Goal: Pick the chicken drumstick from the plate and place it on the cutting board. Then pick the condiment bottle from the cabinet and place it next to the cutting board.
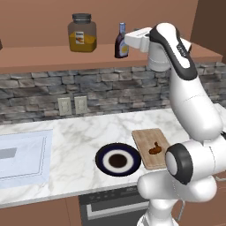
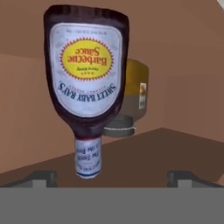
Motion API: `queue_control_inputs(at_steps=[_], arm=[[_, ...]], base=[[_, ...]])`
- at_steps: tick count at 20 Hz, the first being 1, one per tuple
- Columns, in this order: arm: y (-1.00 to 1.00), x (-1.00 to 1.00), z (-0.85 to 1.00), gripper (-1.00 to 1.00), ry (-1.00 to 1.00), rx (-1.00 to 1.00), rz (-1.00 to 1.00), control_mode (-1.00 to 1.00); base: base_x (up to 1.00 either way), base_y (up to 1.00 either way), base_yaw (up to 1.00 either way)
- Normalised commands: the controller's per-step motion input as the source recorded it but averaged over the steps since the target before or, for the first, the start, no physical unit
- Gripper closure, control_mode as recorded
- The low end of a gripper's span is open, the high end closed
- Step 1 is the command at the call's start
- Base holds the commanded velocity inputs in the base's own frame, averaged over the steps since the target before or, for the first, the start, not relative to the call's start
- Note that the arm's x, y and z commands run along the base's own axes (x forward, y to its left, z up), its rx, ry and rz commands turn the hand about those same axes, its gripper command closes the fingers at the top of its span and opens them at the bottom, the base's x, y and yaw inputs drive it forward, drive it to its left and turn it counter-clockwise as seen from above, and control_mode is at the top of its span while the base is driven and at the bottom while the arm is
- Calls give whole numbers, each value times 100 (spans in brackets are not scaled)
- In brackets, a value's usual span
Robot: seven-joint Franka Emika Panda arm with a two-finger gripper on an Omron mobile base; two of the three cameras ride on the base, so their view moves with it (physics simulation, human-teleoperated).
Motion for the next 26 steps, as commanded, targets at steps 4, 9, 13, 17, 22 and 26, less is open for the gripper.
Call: queue_control_inputs(at_steps=[4, 9, 13, 17, 22, 26], arm=[[0, 12, 0, -100, 0, 0, -1, -100], [0, 12, 0, -100, 0, 0, -1, -100], [0, 13, 0, -100, 0, 0, -1, -100], [0, 12, 0, -100, 0, 0, -1, -100], [0, 10, 0, -100, 0, 0, -1, -100], [1, 8, 0, -100, 0, 0, -1, -100]], base=[[0, 0, 0], [0, 0, 0], [0, 0, 0], [0, 0, 0], [0, 0, 0], [0, 0, 0]])
